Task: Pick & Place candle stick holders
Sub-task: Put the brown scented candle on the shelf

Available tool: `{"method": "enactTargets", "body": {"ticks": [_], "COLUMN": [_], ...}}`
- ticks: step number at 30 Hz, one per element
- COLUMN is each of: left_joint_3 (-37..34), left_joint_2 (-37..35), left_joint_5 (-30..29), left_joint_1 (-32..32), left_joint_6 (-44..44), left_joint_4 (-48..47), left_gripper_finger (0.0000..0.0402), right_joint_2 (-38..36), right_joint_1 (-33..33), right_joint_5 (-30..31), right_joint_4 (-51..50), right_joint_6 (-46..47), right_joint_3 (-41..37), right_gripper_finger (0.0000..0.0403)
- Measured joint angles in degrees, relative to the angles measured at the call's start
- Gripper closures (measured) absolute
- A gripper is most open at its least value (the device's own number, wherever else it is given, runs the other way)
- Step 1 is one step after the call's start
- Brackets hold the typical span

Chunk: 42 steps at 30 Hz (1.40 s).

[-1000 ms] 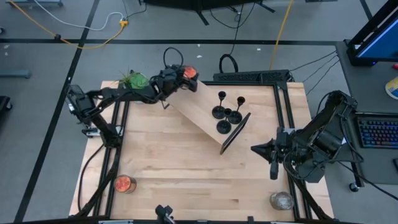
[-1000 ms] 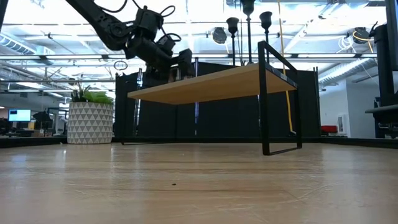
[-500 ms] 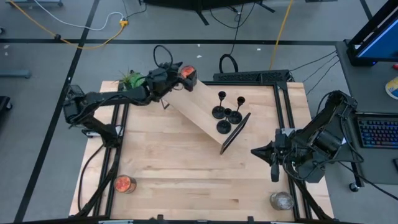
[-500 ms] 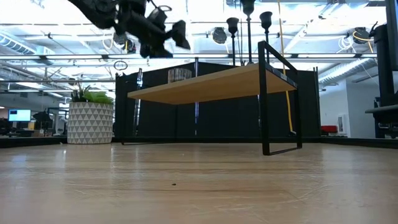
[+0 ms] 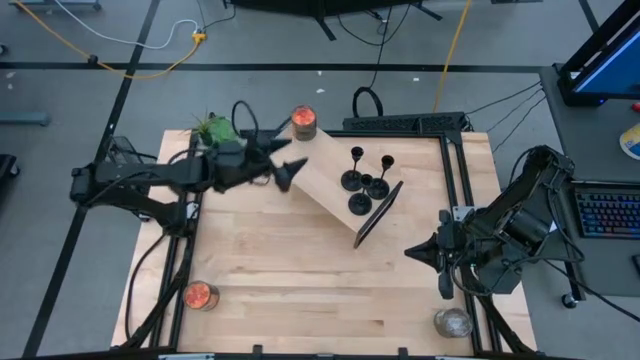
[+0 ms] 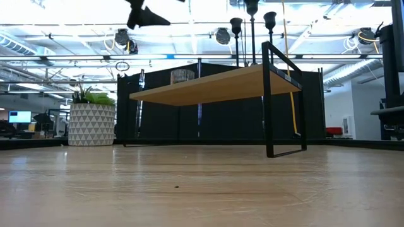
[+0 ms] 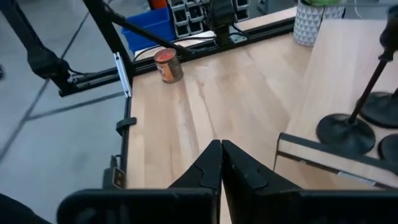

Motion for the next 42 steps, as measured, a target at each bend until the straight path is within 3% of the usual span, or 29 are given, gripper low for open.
{"method": "enactTargets", "body": {"ticks": [8,15,22,28,35,42], "left_joint_3": [0.0,0.0,0.0,-0.1,-0.1,-0.1], "left_joint_2": [-2.3,-2.3,-2.1,-1.0,0.6,0.8], "left_joint_5": [-1.7,-3.9,-13.5,-18.4,-19.9,-21.0], "left_joint_1": [-14.0,-26.1,-35.4,-40.1,-40.9,-40.7], "left_joint_6": [-10.4,-12.2,-13.6,-15.6,-17.7,-18.2], "left_joint_4": [-11.0,-13.9,-12.8,-12.8,-14.7,-15.6], "left_gripper_finger": [0.0009,0.0009,0.0009,0.0009,0.0009,0.0009], "right_joint_2": [0.0,0.2,2.1,5.8,11.2,12.7], "right_joint_1": [0.0,0.0,0.0,0.0,1.2,1.6], "right_joint_5": [-0.3,-15.4,-27.9,-42.6,-60.8,-64.3], "right_joint_4": [1.0,1.7,-1.5,-10.7,-22.6,-25.1], "right_joint_6": [3.6,2.6,3.0,8.0,11.5,16.3], "right_joint_3": [0.0,0.0,0.0,0.0,0.0,0.0], "right_gripper_finger": [0.0401,0.0402,0.0402,0.0403,0.0403,0.0383]}}
